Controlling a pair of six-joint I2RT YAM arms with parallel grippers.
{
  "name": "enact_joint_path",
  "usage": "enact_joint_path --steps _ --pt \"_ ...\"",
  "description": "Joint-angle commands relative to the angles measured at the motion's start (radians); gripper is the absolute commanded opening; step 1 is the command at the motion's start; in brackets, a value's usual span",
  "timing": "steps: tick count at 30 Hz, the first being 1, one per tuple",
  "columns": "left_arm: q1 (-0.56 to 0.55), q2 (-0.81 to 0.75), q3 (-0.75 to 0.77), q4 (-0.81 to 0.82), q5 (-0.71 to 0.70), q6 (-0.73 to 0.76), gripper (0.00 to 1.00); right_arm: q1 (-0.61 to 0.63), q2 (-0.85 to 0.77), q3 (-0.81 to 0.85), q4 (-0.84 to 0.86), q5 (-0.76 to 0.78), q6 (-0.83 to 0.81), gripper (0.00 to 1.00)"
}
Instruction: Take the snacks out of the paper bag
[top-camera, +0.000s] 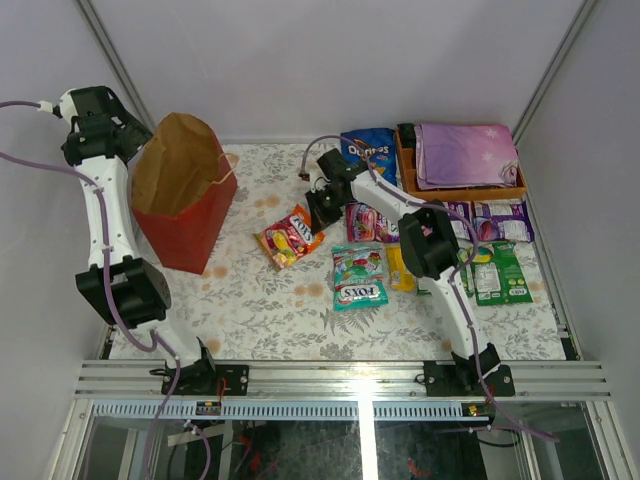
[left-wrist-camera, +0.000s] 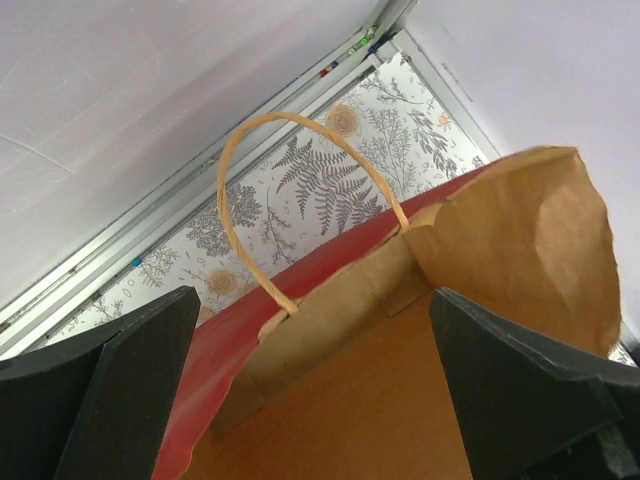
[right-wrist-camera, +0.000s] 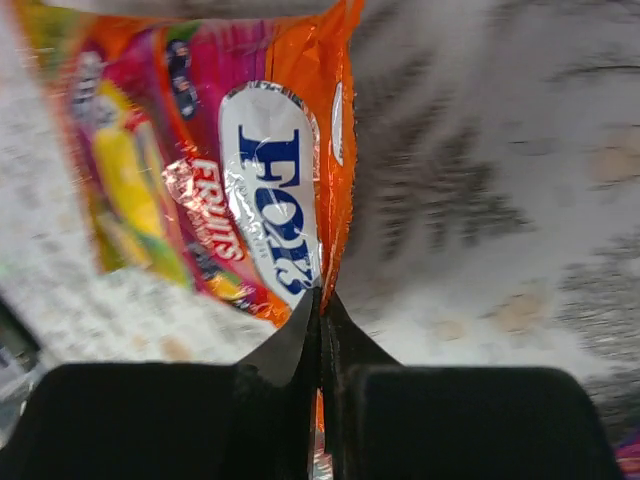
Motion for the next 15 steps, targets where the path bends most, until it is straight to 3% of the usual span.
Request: enact_joint_path --steps 1,5,6,8,10,15 --pt "-0.012 -0.073 -0.064 0.098 0.028 0.034 1.0 -0.033 0.051 0.147 -0.108 0.114 -0.07 0.0" --pt "-0.014 -0.126 -0.128 0.136 0.046 0.039 1.0 -0.057 0.056 0.175 -0.116 0.18 -0.063 0.01" --pt "-0.015 -0.133 -0.134 0.138 0.051 0.04 1.0 -0.057 0.05 0.172 -0.119 0.203 -0.063 0.11" --pt "-0.015 -0.15 -0.146 0.14 0.053 0.043 1.0 -0.057 0.017 0.145 -0.11 0.249 -0.056 0.66" --pt "-0.015 -0.164 -0.16 0.143 0.056 0.043 1.0 -0.057 -0.044 0.091 -0.071 0.292 -0.041 0.98" --pt "-0.017 -0.204 -0.193 0.162 0.069 0.042 1.0 -0.025 -0.236 -0.077 0.104 0.456 0.001 1.0"
